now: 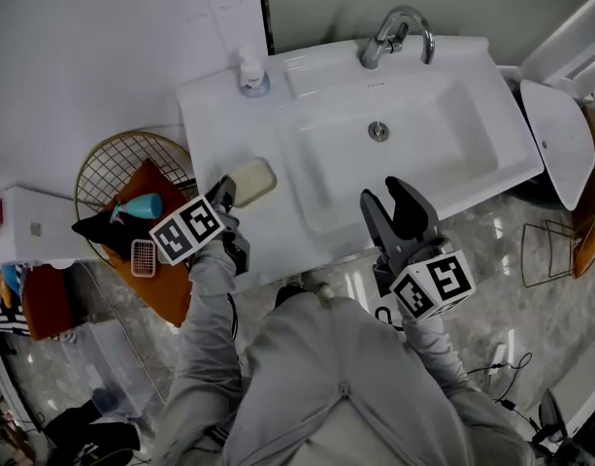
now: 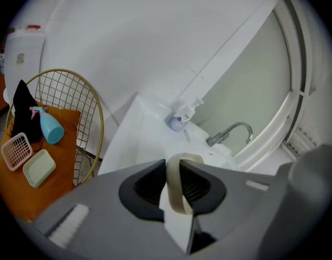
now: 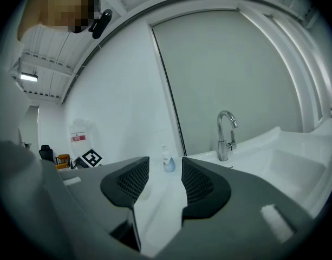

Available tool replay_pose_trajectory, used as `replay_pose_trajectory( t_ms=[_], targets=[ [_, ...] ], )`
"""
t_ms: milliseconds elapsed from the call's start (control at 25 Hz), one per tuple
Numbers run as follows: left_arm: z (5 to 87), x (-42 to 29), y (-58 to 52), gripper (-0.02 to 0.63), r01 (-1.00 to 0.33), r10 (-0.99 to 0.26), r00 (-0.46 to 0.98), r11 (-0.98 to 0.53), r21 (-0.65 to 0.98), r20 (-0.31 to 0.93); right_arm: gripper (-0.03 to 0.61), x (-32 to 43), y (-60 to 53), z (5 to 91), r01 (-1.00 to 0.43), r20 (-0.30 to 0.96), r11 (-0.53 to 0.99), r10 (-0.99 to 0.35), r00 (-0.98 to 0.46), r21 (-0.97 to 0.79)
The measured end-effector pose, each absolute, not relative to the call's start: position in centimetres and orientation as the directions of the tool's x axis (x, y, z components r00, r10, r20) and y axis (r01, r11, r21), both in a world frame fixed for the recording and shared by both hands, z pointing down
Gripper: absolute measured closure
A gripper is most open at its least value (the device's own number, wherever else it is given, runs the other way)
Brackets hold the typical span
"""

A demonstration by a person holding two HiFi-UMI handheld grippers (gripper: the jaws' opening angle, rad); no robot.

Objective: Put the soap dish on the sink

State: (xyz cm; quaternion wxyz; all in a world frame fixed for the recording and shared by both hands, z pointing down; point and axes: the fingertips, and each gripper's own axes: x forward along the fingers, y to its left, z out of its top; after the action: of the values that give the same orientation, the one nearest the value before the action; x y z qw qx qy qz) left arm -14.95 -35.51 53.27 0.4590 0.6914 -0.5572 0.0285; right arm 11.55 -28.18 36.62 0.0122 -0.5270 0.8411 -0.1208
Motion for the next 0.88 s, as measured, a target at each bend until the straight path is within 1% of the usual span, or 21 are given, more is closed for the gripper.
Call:
replay_pose_trajectory(
  t_ms=[320, 880],
  targets=[
    [55.1, -14.6, -37.3, 0.497, -0.829, -0.705, 0.376, 0.034, 0.558, 0.602, 0.391, 11.4, -28.9, 37.0, -0.894, 0.125, 0.393, -0.897, -0.425, -0.216],
    [56.9, -14.7, -38.9, 0.497, -0.858, -0.671, 0.365, 0.025, 0.512, 0.645, 0.391, 11.3, -29.5, 37.4, -0.902, 0.134, 0.373, -0.904, -0.406, -0.216]
  ],
)
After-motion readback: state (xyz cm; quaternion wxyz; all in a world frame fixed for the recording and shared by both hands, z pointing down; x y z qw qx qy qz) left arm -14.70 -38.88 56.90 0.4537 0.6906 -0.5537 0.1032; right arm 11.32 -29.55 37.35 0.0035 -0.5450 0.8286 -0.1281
